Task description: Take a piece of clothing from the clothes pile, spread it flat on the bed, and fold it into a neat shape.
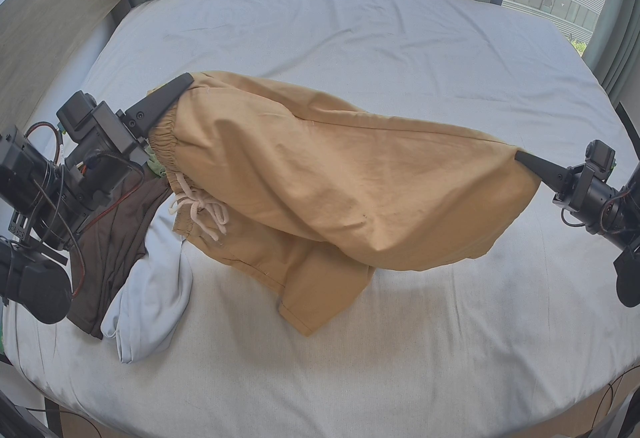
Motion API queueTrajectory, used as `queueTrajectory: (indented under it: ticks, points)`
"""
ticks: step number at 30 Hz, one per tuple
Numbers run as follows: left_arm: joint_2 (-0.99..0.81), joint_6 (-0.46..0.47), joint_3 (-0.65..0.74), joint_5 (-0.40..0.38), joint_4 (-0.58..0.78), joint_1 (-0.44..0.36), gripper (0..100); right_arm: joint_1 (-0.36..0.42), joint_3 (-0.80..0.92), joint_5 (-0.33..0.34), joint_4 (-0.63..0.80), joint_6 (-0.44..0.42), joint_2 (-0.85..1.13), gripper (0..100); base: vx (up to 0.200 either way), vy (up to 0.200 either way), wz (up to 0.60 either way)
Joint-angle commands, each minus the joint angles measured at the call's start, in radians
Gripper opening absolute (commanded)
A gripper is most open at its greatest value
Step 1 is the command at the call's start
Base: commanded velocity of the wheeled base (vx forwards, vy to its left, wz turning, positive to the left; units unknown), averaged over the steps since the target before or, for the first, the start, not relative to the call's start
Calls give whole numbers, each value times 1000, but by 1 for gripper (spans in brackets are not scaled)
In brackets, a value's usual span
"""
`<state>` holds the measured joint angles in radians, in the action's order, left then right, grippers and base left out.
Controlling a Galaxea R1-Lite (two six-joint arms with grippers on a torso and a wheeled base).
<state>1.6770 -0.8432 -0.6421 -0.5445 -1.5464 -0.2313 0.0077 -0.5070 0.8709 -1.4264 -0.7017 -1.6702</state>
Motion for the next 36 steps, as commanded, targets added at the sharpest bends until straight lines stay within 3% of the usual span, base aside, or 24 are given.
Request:
queueTrajectory:
  ticks: [1, 10, 28, 33, 36]
  points:
    - [9, 0, 6, 0, 0, 13, 0, 5, -1, -1, -6, 1, -31, 0, 0, 0, 0]
    - [20, 0, 16, -17, 0, 41, 0, -48, -8, 0, -39, -5, -28, 0, 0, 0, 0]
    - [27, -2, 19, -35, 0, 70, 0, -32, -11, -1, -57, -7, -26, 0, 0, 0, 0]
    - [-37, -5, 16, -28, 55, 59, 0, -31, -21, -3, -111, -7, -34, 0, 0, 0, 0]
    - [-134, -5, 13, -25, 189, 33, 0, -29, -44, -3, -111, -7, -49, 0, 0, 0, 0]
